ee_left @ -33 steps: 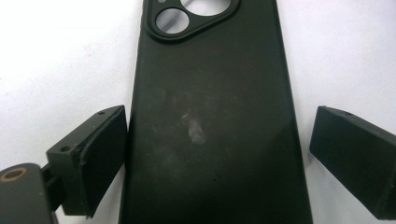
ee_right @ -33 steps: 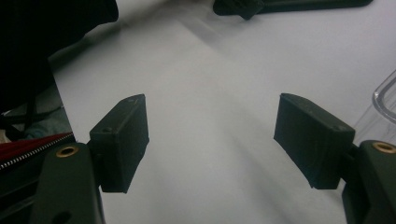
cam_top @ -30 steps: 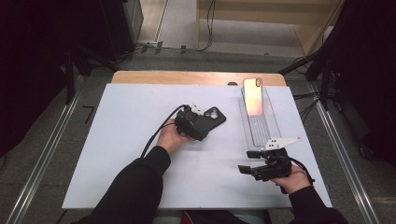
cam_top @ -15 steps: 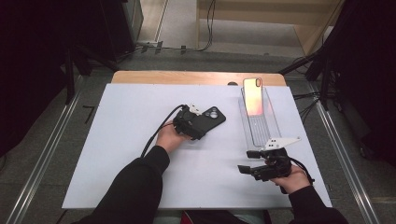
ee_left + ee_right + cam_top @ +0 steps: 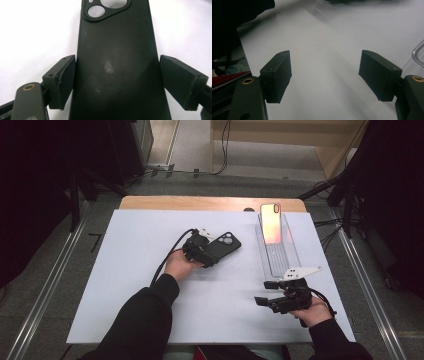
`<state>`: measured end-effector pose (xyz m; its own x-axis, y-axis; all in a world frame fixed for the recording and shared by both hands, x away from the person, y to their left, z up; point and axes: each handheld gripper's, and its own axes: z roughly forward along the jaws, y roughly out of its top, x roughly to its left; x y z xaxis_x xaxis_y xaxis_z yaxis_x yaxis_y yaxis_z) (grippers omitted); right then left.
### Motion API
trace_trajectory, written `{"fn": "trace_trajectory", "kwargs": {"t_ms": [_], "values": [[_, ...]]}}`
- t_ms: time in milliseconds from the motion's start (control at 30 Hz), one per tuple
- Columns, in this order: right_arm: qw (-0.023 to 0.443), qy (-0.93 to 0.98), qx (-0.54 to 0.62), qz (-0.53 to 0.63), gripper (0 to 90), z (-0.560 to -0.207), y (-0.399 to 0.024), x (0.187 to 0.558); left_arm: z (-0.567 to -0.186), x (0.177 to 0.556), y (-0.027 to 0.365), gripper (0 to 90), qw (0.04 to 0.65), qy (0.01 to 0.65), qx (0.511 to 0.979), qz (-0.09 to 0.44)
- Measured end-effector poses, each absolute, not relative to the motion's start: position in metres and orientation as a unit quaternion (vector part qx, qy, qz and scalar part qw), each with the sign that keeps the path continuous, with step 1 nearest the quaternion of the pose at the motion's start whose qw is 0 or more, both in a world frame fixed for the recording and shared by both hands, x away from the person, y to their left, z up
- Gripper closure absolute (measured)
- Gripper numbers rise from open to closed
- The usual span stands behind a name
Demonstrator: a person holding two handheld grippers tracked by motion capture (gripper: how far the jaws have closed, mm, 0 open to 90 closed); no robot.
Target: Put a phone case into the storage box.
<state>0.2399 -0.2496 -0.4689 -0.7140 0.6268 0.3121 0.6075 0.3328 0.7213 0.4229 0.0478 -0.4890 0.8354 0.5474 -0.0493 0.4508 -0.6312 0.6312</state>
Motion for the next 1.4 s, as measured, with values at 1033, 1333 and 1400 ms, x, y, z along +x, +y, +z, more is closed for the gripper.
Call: {"fn": "trace_trajectory", "kwargs": {"t_ms": [1033,1333,1400], "values": [[0.026,0.809,0.380,0.449,23.0,-0.465,-0.241,0.238,-0.430,0.376,0.098,17.2,0.393,0.315,0.864,0.012],[0.026,0.810,0.386,0.440,22.4,-0.462,-0.236,0.240,-0.434,0.358,0.112,17.0,0.392,0.330,0.859,0.008],[0.021,0.809,0.389,0.440,22.4,-0.462,-0.236,0.240,-0.434,0.354,0.114,17.0,0.392,0.334,0.857,0.011]]}}
